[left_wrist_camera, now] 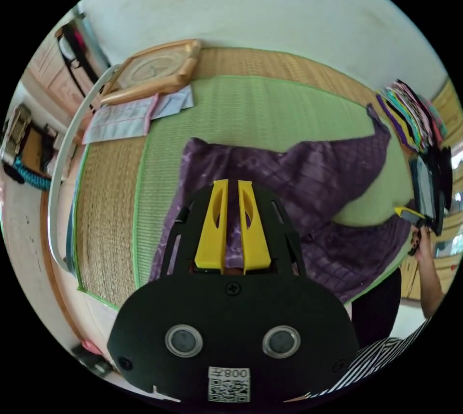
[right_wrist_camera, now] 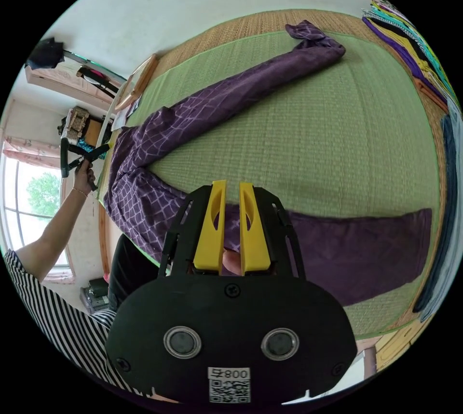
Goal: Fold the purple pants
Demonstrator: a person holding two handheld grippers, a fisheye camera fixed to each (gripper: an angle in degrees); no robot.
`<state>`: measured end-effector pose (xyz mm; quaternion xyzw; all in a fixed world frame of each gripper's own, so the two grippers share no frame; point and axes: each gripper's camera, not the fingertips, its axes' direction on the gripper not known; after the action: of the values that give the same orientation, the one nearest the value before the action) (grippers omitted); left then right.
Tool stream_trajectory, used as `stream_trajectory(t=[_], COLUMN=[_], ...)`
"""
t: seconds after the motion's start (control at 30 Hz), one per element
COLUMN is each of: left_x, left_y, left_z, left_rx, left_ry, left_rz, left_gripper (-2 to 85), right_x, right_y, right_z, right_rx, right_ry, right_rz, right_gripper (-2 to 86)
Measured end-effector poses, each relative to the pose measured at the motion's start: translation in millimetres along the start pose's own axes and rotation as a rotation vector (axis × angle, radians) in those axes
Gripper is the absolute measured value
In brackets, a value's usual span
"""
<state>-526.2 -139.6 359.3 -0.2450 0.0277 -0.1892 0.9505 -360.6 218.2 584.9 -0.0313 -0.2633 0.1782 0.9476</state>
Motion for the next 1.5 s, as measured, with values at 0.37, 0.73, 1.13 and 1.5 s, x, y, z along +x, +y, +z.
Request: stream_trajectory(t=[0.37, 0.73, 1.13, 1.5], left_x=[-65, -68, 83, 208], left_y=[-14, 0, -43, -129], left_z=[48, 14, 71, 125], left_rx=[-0.065, 0.183, 0.111, -0.041], left_ry=[0.233, -0.091, 0.490, 0.324], left_rz=[-0.204, -0.200, 0.334, 0.648], left_gripper=[4.8, 6.0, 7.4, 8.1], right_x=[-123, -244, -181, 16], right_y=[-110, -168, -173, -245], right_z=[42, 119, 101, 60], right_rx=[0.007, -0.043, 0.148, 0.176], right_ry=[-0.053, 0.139, 0.249, 0.488], right_rz=[-0.185, -0.417, -0.257, -0.090], right_gripper=[6.3, 6.7, 2.7, 7.9])
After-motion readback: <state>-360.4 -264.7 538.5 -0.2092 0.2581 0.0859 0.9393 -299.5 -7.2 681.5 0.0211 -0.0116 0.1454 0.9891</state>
